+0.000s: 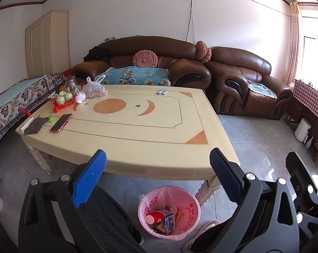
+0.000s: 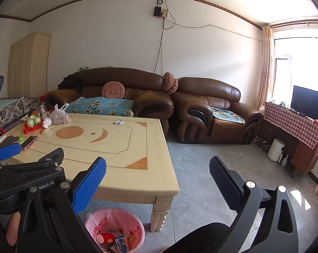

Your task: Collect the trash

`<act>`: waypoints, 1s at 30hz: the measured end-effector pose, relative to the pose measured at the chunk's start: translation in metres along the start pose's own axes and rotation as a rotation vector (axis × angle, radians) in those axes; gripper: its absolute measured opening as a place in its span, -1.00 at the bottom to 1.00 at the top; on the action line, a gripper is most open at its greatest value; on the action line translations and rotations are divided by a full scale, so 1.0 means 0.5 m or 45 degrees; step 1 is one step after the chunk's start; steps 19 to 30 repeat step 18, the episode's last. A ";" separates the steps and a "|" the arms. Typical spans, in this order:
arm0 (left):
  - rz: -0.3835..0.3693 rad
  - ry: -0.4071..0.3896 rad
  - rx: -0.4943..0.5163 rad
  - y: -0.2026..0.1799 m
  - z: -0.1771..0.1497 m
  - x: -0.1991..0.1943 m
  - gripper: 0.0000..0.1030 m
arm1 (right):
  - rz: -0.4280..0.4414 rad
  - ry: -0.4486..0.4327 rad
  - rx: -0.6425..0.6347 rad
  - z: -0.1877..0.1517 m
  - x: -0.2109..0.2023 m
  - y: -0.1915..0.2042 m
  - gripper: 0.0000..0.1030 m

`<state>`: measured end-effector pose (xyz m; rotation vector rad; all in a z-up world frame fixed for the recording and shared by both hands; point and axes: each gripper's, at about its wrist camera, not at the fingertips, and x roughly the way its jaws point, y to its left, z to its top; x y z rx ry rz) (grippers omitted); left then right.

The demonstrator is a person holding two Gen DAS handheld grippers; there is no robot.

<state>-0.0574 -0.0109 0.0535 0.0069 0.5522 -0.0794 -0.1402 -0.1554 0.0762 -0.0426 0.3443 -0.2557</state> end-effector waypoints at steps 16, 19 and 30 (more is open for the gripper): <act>-0.005 0.014 0.032 -0.002 0.001 0.008 0.86 | -0.001 -0.015 0.015 0.000 -0.004 -0.002 0.86; -0.006 0.013 0.034 -0.002 0.000 0.008 0.86 | -0.001 -0.016 0.016 0.000 -0.004 -0.002 0.86; -0.006 0.013 0.034 -0.002 0.000 0.008 0.86 | -0.001 -0.016 0.016 0.000 -0.004 -0.002 0.86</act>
